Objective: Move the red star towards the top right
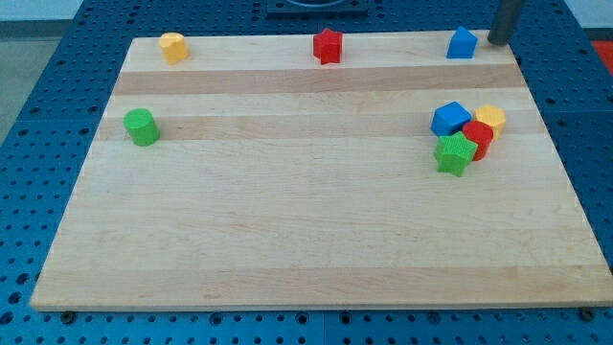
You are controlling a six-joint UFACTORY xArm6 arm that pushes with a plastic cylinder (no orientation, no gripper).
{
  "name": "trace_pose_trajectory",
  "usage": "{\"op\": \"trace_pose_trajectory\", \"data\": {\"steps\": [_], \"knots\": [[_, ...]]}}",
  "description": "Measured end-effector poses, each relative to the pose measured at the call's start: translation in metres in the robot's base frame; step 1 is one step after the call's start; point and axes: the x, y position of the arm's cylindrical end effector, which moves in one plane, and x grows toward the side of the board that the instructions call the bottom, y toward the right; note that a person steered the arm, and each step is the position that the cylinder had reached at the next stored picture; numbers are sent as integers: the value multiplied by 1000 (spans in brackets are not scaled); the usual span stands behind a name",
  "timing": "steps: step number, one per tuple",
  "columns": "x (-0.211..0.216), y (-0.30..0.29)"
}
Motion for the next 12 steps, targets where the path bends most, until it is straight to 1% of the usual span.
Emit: {"op": "trace_pose_trajectory", "data": {"steps": [1, 4, 6, 7, 9, 11, 12], "knots": [[-12, -6], [6, -41], [9, -80], [20, -87], [68, -89], [69, -124], [78, -129]]}}
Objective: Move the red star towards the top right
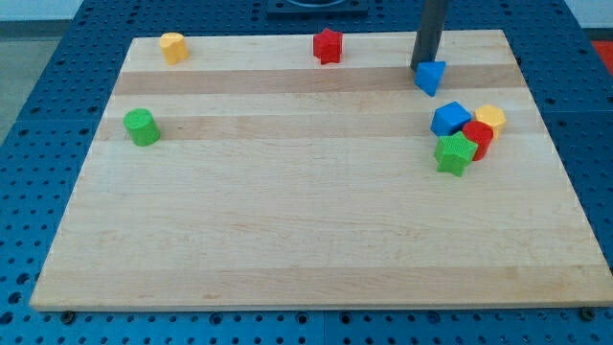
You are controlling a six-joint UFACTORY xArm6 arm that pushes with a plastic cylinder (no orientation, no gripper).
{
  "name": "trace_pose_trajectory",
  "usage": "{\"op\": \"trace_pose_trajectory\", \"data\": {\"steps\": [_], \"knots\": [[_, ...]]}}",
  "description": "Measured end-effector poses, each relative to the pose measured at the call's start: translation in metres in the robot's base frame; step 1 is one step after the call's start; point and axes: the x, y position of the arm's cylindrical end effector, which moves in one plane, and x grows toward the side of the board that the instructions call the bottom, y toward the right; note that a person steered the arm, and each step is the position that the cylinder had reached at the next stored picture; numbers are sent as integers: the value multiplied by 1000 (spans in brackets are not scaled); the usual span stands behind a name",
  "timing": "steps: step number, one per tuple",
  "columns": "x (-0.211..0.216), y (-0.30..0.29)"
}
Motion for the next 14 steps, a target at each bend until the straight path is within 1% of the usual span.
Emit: {"op": "trace_pose_trajectory", "data": {"steps": [3, 5, 6, 7, 8, 9, 10, 12, 13, 14], "knots": [[48, 0], [62, 0], [37, 0], [-3, -3], [-15, -5], [-8, -34], [3, -82], [6, -204], [-11, -247], [-41, -270]]}}
